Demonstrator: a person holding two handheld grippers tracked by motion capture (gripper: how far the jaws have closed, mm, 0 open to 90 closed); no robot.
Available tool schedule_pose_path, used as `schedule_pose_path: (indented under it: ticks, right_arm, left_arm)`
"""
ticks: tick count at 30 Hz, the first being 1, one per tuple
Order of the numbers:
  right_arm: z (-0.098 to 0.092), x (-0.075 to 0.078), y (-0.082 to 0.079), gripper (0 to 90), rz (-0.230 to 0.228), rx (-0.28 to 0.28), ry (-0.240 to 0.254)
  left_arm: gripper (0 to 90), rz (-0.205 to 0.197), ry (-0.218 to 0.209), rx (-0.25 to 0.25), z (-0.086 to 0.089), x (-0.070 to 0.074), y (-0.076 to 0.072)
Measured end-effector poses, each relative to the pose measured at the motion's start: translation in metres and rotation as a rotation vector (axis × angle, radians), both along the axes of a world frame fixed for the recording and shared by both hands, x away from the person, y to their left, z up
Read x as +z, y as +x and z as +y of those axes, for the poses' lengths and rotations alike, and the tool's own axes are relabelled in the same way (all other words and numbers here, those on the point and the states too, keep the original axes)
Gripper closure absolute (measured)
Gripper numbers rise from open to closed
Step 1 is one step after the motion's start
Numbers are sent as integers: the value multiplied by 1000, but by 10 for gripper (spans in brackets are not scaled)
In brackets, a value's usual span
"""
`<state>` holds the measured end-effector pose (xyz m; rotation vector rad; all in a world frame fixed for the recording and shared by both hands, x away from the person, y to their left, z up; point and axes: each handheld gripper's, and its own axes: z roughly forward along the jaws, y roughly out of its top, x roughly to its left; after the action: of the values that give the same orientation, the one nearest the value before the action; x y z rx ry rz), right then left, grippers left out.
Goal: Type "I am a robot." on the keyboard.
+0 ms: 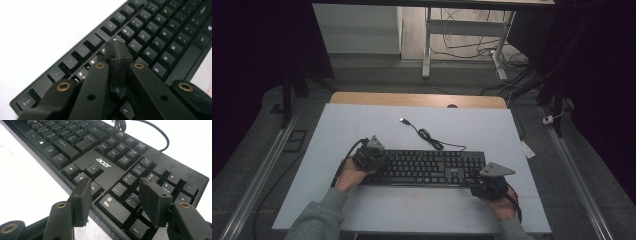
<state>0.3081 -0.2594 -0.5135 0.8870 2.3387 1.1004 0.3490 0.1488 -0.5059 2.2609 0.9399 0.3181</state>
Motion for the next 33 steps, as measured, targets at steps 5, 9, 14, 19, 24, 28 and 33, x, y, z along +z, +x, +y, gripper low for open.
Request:
schedule_pose_path:
  ticks: [5, 9, 14, 19, 24, 28, 33]
  right_arm:
    - [0, 0, 0, 442, 4, 4, -2]
    - [0, 0, 0, 442, 5, 3, -3]
    - [0, -1, 1, 442, 5, 7, -6]
    - [-1, 0, 1, 442, 9, 2, -8]
    - [0, 0, 0, 442, 5, 0, -5]
    - [-1, 0, 0, 442, 5, 8, 3]
    - [-2, 2, 0, 442, -7, 2, 14]
  left_arm:
    - [891, 0, 21, -3, -3, -3, 0]
    - [891, 1, 25, 5, -2, -4, 0]
    - [891, 7, 29, 3, -3, -6, 1]
    - [891, 12, 29, 2, -5, -7, 0]
    - [891, 13, 28, 17, -6, -10, 1]
    - [891, -6, 27, 16, -6, -7, -2]
    - [889, -47, -38, 28, 0, 2, -6]
